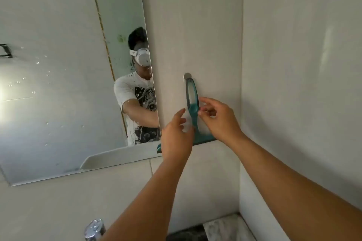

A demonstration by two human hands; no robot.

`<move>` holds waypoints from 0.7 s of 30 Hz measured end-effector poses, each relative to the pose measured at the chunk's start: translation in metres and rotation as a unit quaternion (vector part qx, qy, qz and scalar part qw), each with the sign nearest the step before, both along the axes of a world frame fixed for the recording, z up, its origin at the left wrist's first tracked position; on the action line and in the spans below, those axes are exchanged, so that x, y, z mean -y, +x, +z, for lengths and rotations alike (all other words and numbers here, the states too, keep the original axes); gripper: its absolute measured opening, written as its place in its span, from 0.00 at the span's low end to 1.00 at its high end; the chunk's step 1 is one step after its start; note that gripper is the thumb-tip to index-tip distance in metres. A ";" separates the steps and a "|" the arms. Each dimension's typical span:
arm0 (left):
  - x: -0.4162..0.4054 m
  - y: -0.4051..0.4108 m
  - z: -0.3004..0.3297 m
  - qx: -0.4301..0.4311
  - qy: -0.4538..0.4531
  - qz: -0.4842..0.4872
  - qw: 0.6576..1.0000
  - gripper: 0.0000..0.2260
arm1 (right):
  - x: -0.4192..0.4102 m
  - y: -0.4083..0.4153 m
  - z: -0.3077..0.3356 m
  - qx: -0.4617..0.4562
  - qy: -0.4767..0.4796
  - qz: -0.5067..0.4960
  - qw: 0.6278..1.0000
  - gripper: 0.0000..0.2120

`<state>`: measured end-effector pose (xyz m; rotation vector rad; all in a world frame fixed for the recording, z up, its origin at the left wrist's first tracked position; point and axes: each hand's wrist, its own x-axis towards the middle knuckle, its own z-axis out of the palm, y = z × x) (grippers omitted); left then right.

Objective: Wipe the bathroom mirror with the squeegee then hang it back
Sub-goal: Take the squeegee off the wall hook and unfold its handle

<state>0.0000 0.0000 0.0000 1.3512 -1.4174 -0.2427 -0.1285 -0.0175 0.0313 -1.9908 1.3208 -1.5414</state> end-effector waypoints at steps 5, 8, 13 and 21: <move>0.011 -0.005 -0.001 -0.028 -0.008 -0.007 1.000 0.24 | 0.012 0.007 -0.001 0.079 -0.009 0.006 0.997 0.19; 0.016 -0.005 -0.002 -0.022 -0.018 0.007 1.000 0.24 | 0.018 0.006 -0.004 0.100 -0.017 0.005 0.995 0.19; 0.018 -0.007 -0.008 -0.011 -0.049 0.009 0.999 0.25 | 0.022 0.007 -0.009 0.118 -0.027 0.012 0.993 0.18; 0.007 -0.002 0.010 -0.018 -0.067 -0.029 0.997 0.25 | 0.011 0.007 0.006 0.129 -0.045 0.019 0.990 0.18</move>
